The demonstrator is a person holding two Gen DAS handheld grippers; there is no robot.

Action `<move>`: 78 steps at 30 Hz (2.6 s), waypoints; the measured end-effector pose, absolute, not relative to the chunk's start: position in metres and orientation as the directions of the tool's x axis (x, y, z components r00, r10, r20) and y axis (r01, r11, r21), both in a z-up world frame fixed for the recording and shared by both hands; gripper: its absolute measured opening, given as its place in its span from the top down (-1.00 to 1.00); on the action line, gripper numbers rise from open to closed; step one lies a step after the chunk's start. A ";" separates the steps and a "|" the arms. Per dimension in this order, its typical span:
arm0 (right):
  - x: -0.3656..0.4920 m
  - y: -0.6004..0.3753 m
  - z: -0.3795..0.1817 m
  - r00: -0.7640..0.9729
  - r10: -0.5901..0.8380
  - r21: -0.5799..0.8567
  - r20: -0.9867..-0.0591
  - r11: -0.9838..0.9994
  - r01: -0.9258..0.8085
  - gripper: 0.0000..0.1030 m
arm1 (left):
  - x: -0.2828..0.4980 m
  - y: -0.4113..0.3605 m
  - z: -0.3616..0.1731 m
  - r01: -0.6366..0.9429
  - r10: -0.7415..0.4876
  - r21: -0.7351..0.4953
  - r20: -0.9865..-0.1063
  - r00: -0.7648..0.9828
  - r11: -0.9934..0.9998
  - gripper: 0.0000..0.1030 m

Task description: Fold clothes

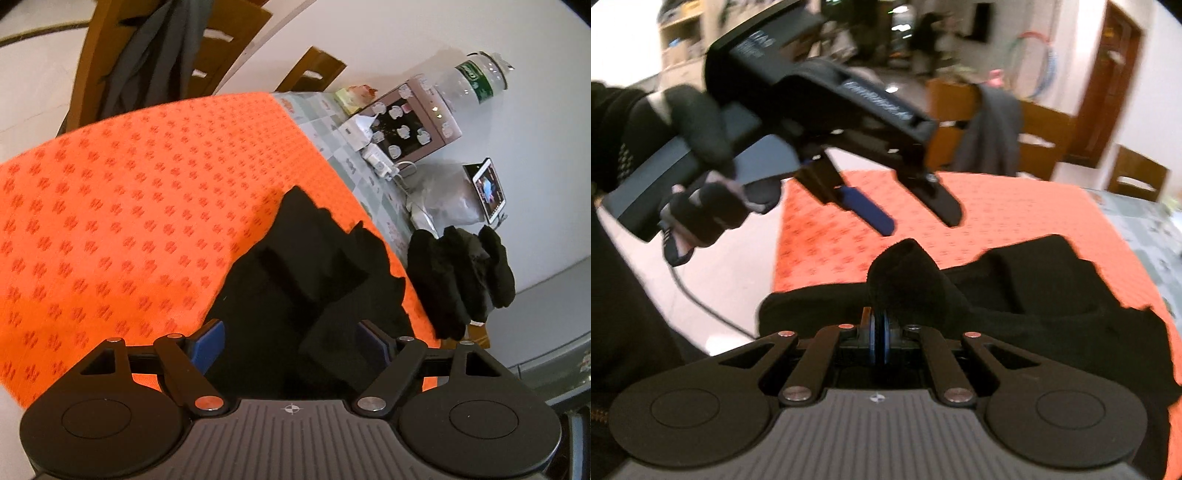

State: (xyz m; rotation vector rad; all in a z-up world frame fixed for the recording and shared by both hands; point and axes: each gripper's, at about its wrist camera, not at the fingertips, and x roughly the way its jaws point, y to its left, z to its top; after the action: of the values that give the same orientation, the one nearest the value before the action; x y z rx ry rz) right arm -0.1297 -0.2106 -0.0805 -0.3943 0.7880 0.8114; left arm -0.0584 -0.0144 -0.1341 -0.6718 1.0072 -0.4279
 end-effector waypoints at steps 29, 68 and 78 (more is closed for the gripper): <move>-0.138 -0.351 -0.078 0.493 0.475 0.310 -0.729 0.871 -0.381 0.31 | -0.101 -0.064 -0.158 0.366 -0.513 -0.400 -0.806 0.297 0.840 0.25; -0.356 -0.581 -0.110 0.617 -0.133 0.145 -0.775 0.914 0.379 0.01 | -0.110 -0.131 -0.106 0.540 -0.602 -0.371 -0.718 0.349 0.755 -0.43; -0.341 -0.625 -0.141 0.567 -0.021 0.109 -0.823 0.975 0.196 -0.13 | -0.122 -0.206 -0.105 0.589 -0.608 -0.332 -0.705 0.364 0.737 -0.46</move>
State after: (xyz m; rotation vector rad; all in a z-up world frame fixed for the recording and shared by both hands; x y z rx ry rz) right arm -0.3407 -0.6252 -0.1407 0.1967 0.9610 -0.1284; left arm -0.1217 -0.2057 -0.1046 -0.0238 0.9180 -0.7697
